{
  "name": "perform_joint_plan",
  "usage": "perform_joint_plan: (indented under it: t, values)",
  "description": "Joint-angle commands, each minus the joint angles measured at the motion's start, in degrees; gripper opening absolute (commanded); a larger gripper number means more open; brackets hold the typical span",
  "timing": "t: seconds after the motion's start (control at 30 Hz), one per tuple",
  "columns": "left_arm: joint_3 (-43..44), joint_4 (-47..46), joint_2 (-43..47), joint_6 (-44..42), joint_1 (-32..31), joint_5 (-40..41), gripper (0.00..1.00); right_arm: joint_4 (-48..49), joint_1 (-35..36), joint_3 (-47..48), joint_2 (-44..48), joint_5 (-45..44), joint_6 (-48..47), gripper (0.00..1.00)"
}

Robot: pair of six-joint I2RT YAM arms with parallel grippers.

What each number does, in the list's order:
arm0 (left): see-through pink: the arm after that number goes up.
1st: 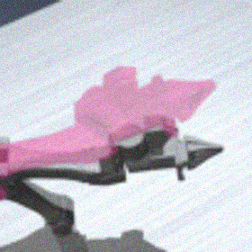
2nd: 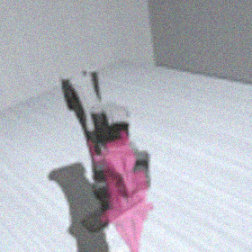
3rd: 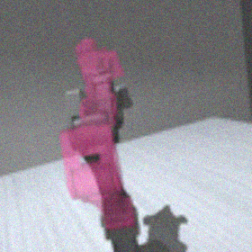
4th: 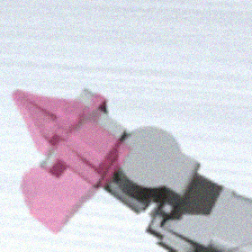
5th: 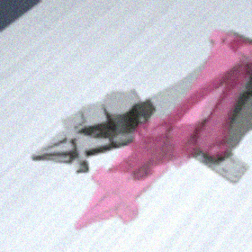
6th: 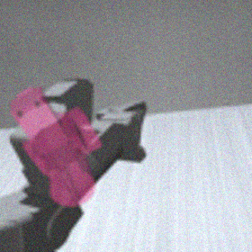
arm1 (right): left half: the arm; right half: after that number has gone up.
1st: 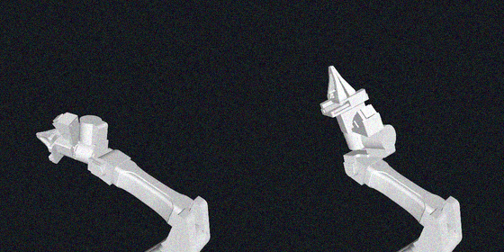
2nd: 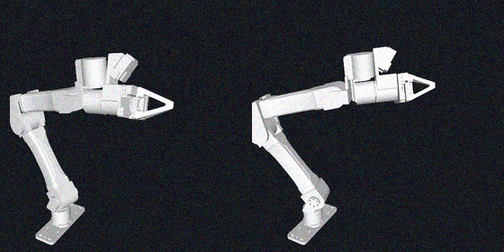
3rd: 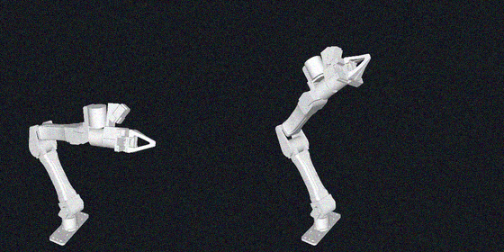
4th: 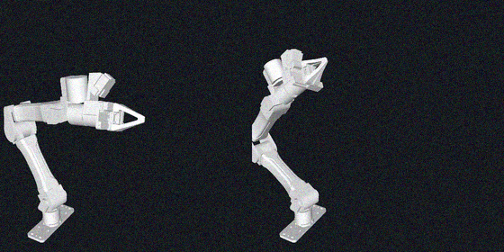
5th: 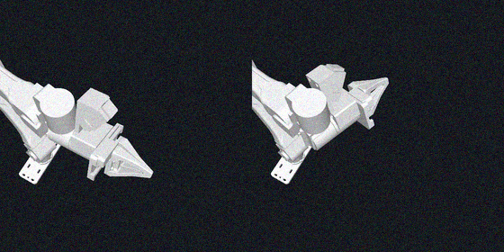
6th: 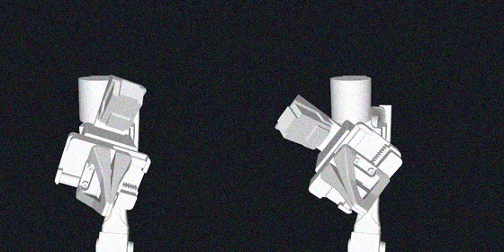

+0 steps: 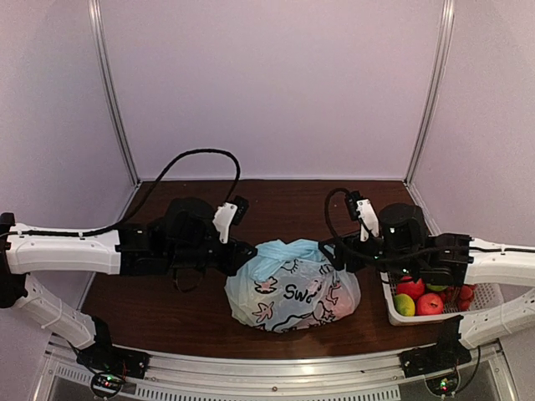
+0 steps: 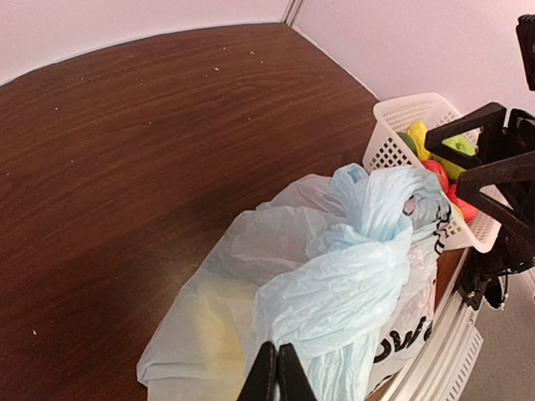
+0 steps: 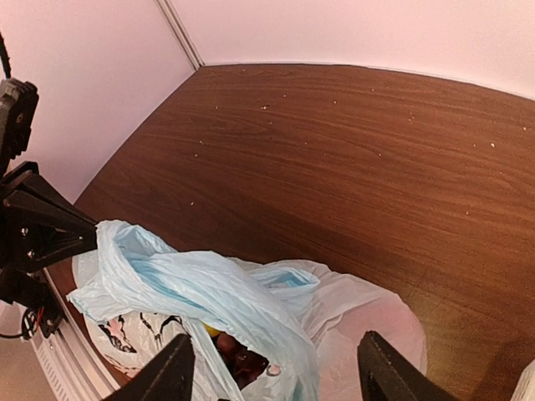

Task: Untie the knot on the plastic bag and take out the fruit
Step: Untie the bag handles from the takeout bag.

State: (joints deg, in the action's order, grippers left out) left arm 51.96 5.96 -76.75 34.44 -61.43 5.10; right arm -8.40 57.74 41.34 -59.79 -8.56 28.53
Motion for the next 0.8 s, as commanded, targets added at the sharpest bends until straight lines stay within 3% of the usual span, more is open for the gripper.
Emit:
perform_joint_plan:
  t: [0.0,0.23,0.67,0.77]
  values:
    - [0.15,-2.63,0.28,-0.07,0.52,-1.3,0.0,-4.19,-1.57,3.88,-1.94,4.37,-2.86,0.71]
    - [0.66,-2.31,-0.5,-0.2,0.57,-1.94,0.0,-5.54,-6.62,9.86,-11.39,12.71,-5.52,0.66]
    - [2.37,-1.29,-2.12,-1.28,0.52,-3.21,0.0,2.04,-9.58,9.72,-15.61,27.39,-3.96,0.6]
    - [2.9,-1.3,-2.76,-1.3,0.52,-3.63,0.0,2.26,-10.15,9.96,-16.8,29.05,-4.09,0.49]
